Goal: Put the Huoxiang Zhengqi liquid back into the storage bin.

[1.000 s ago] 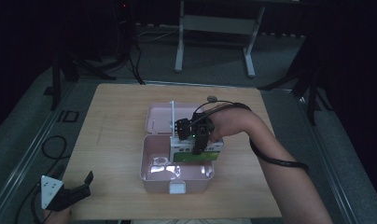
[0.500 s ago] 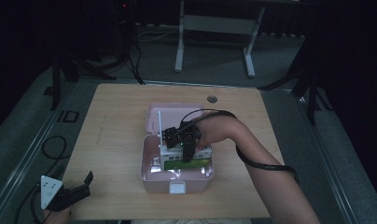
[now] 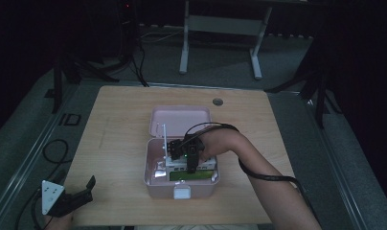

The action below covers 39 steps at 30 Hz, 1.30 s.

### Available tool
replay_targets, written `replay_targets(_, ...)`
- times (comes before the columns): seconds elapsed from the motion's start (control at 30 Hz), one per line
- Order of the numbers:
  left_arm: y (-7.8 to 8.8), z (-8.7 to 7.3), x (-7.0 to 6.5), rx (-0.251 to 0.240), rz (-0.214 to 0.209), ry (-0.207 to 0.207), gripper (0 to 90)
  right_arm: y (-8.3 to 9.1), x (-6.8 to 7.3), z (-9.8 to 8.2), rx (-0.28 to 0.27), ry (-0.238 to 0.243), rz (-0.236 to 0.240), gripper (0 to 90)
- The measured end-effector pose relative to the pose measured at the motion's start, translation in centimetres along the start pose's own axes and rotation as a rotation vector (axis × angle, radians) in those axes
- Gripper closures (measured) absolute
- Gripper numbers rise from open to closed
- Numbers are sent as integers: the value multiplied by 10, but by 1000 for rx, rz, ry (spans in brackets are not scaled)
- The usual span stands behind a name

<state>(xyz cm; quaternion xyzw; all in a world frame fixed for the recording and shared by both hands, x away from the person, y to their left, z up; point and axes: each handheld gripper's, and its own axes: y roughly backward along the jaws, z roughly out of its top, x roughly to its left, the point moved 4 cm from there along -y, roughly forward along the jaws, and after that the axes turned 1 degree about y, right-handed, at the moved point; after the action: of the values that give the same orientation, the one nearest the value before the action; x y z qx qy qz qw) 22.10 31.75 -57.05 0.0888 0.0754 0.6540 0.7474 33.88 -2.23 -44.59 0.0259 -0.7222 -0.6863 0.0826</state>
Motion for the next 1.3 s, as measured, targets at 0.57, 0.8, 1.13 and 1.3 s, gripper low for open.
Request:
replay_targets(0.57,0,0,-1,0,-5,-4,2,-38,-2,4,-7,-19,26,618)
replay_targets(0.8,0,0,-1,1,-5,-4,2,-50,-1,5,2,-3,4,613)
replay_targets(1.13,-1,0,-1,2,-5,-3,2,-49,2,0,6,13,5,545)
replay_targets(1.3,-1,0,-1,3,-5,-4,2,-31,7,-2,-27,13,1,438)
